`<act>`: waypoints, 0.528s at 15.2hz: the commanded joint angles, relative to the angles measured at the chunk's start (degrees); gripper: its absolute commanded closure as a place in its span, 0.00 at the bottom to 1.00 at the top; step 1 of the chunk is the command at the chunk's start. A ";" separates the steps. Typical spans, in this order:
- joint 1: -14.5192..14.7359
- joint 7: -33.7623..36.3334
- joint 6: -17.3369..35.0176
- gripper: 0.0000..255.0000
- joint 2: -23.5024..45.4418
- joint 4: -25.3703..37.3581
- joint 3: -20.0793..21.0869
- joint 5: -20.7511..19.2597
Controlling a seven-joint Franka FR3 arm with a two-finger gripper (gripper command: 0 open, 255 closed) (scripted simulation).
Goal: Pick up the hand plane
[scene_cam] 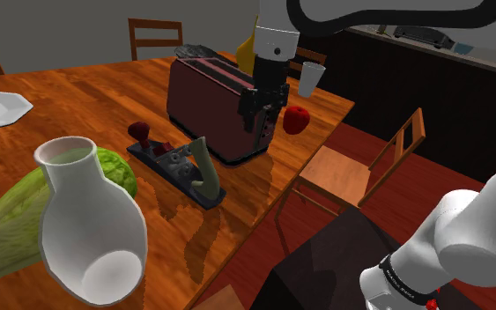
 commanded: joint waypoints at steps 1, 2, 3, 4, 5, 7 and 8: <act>1.05 1.94 -0.55 0.00 4.89 4.89 1.37 -0.71; 1.63 2.78 -0.93 0.00 7.03 7.17 1.92 -1.09; 2.25 3.62 -1.38 0.00 9.21 9.55 2.43 -1.52; 2.89 4.45 -1.89 0.00 11.44 12.03 2.95 -2.00; 3.59 5.27 -2.48 0.00 13.73 14.64 3.42 -2.52; 5.19 6.87 -3.91 0.00 18.48 20.27 4.24 -3.66; 6.10 7.63 -4.77 0.00 20.96 23.34 4.59 -4.28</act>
